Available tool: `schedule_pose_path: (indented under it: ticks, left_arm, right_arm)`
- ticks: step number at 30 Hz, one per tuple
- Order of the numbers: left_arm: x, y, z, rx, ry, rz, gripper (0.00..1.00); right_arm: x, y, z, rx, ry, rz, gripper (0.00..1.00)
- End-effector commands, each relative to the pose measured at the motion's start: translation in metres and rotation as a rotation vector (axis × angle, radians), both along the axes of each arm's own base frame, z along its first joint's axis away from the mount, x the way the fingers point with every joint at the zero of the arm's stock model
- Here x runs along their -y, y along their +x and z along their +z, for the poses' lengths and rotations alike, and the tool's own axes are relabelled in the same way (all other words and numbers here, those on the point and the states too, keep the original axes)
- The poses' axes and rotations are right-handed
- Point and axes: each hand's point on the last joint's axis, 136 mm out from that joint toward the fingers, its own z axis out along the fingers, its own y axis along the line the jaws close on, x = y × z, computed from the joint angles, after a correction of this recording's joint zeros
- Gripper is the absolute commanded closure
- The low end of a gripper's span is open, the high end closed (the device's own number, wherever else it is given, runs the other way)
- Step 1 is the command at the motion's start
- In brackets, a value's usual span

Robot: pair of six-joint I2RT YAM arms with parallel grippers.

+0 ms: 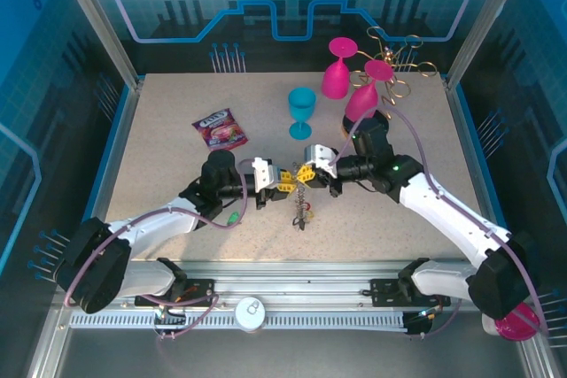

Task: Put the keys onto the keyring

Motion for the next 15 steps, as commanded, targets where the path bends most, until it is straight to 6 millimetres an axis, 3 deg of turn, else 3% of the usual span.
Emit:
schedule_pose_path:
  ticks: [1,15]
  left_arm:
    - [0.0007,-0.0031,0.0092,0.044,0.021,-0.014,0.82]
    - [0.0015,-0.0082,0.0147,0.042,0.001,-0.04,0.79]
  right_arm:
    - [0.0075,-0.0061,-0.0151,0.013,-0.168,0.006,1.0]
    - [-0.0022,-0.0082,-0.0151,0.073,-0.297,0.037,1.0]
